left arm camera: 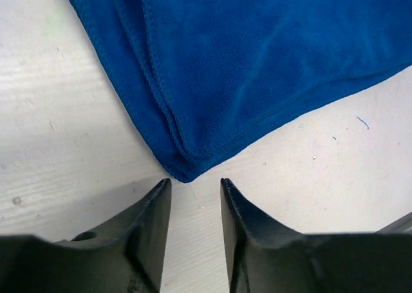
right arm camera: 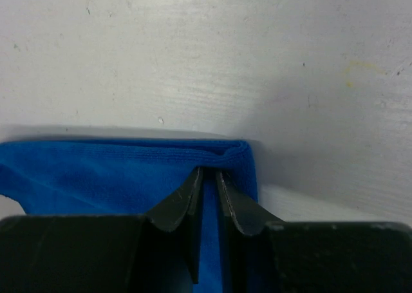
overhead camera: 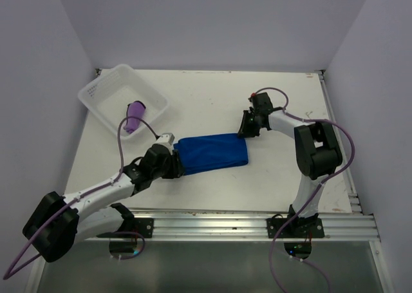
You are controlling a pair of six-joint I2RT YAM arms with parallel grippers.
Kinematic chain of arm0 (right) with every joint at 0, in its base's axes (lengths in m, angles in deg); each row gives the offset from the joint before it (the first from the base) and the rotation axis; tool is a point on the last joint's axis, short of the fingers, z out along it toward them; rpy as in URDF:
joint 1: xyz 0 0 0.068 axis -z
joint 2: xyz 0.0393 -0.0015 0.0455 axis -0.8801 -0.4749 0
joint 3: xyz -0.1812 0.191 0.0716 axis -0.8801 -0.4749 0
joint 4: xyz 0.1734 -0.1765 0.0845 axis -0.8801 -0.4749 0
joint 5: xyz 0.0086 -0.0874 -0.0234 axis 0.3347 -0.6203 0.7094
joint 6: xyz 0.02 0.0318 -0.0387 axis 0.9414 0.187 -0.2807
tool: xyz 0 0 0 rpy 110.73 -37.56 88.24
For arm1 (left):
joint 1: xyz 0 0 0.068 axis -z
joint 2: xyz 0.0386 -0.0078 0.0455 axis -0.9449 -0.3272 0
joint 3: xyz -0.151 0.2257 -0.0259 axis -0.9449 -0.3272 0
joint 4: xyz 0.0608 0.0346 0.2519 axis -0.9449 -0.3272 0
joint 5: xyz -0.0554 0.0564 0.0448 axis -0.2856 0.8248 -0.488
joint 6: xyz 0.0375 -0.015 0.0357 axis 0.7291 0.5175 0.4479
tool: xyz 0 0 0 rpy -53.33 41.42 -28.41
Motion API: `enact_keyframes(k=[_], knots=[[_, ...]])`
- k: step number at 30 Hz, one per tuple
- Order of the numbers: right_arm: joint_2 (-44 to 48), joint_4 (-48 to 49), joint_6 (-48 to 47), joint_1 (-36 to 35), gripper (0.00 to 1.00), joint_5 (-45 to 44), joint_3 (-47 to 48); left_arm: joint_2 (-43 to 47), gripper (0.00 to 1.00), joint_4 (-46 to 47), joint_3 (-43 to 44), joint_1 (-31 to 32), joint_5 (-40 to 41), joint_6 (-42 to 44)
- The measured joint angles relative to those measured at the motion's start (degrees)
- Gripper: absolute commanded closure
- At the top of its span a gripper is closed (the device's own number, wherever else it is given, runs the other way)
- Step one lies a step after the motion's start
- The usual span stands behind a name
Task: Roll the towels
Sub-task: Fold the towel
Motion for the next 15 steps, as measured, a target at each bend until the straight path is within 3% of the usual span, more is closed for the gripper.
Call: enact_keyframes(k=[1,2,8,10,15], knots=[[0.3,-0.5,-0.4,0.0,0.77,0.1,0.0,0.6,0.44,-0.5,0.4,0.0,0.2,0.1],[0.7,-1.0,-0.9,0.0,0.70,0.2,0.0,1.1,0.41,-1.0,1.0,0.0,0.6,0.4],[5.6,-6.2,-1.9,0.1,0.57,0.9,2.1,1.5,0.20,-2.7,6.6,0.2,2.4,1.8],[7.8,-7.5,-2.1,0.1,0.52,1.1,3.3,1.4,0.03,-3.3,8.2,0.2,2.9,2.4],[15.9,-10.3,-2.9,0.1,0.32,-1.4,3.9,1.1,0.00,-4.5,11.8,0.2,5.0,3.4]])
